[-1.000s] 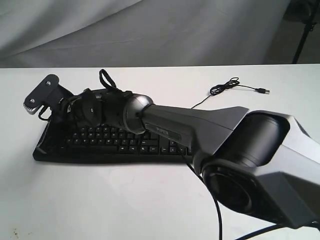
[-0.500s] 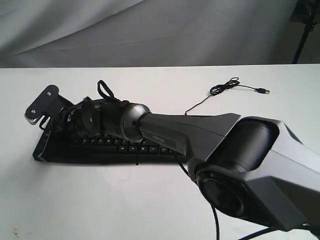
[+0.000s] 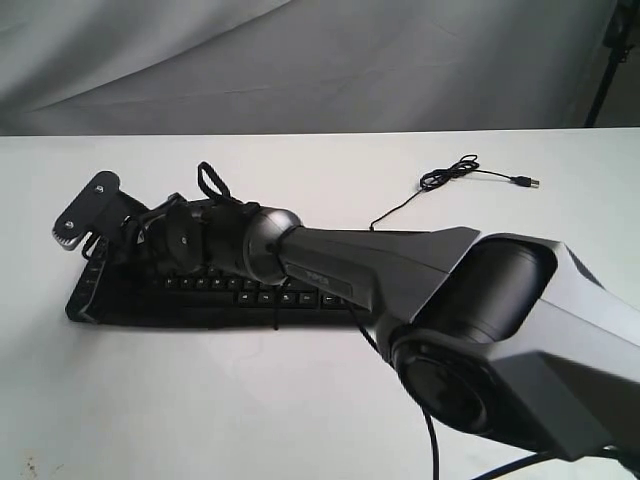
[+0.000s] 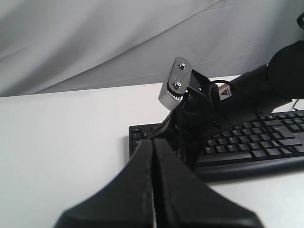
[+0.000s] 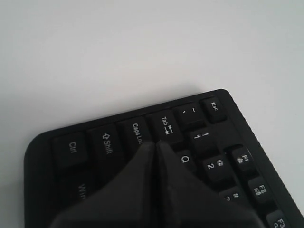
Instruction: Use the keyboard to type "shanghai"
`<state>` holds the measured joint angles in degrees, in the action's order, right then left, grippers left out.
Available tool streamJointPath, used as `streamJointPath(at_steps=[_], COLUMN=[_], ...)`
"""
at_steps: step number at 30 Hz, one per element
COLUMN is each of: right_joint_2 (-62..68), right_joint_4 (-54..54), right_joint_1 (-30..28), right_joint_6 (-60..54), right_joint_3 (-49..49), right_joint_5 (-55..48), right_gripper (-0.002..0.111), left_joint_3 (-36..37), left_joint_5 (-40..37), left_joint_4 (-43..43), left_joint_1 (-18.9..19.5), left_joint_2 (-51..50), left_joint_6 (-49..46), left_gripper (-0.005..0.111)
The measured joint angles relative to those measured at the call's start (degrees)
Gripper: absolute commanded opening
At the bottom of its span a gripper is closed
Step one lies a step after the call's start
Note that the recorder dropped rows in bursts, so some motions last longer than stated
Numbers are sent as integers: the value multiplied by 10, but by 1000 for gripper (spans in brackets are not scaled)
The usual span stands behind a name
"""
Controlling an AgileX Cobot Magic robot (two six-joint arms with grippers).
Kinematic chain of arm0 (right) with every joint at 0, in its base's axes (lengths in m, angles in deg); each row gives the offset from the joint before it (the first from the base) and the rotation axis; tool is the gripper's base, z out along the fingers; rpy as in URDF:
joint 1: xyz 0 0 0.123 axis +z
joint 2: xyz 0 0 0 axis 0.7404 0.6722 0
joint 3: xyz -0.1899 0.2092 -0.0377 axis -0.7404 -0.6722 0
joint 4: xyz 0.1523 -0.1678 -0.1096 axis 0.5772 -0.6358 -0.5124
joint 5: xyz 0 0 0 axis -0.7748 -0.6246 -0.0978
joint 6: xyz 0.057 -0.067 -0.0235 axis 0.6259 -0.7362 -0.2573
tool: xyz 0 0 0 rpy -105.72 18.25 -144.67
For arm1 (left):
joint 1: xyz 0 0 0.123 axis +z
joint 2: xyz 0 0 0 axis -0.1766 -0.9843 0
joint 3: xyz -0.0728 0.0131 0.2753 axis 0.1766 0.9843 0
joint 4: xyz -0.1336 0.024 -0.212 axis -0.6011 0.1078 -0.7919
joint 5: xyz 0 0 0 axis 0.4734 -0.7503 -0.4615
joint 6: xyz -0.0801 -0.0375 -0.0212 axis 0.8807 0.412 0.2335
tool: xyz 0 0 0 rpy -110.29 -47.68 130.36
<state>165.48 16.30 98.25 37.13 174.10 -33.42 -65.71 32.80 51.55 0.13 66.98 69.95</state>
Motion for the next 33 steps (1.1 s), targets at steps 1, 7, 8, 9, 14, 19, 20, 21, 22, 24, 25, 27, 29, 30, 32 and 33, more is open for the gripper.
streamJointPath(at_steps=[1, 7, 8, 9, 14, 19, 20, 21, 22, 24, 25, 27, 29, 30, 32, 33], right_joint_2=[0, 5, 6, 8, 9, 9, 9, 9, 9, 9, 9, 7, 0, -7, -24, -39], right_joint_4=[0, 0, 0, 0, 0, 0, 0, 0, 0, 0, -2, -4, -8, -9, -23, -32], right_joint_1=[-1, -1, -1, -1, -1, -1, -1, -1, -1, -1, -1, -1, -2, -2, -2, -2], right_joint_6=[0, -1, -1, -1, -4, -7, -8, -9, -11, -12, -14, -16, -17, -15, -12, -12], right_joint_3=[0, 0, 0, 0, 0, 0, 0, 0, 0, 0, 1, 1, 1, 1, -6, -16], right_joint_5=[0, 2, 2, 2, 2, 2, 2, 2, 2, 2, 2, 2, -11, -26, -45, -47], right_gripper=[0, 0, 0, 0, 0, 0, 0, 0, 0, 0, 0, 0, 0, 0, 0, 0], left_joint_3=[0, 0, 0, 0, 0, 0, 0, 0, 0, 0, 0, 0, 0, 0, 0, 0], left_joint_5=[0, 0, 0, 0, 0, 0, 0, 0, 0, 0, 0, 0, 0, 0, 0, 0], left_joint_4=[0, 0, 0, 0, 0, 0, 0, 0, 0, 0, 0, 0, 0, 0, 0, 0], left_joint_1=[0, 0, 0, 0, 0, 0, 0, 0, 0, 0, 0, 0, 0, 0, 0, 0], left_joint_2=[0, 0, 0, 0, 0, 0, 0, 0, 0, 0, 0, 0, 0, 0, 0, 0], left_joint_6=[0, 0, 0, 0, 0, 0, 0, 0, 0, 0, 0, 0, 0, 0, 0, 0], left_gripper=[0, 0, 0, 0, 0, 0, 0, 0, 0, 0, 0, 0, 0, 0, 0, 0])
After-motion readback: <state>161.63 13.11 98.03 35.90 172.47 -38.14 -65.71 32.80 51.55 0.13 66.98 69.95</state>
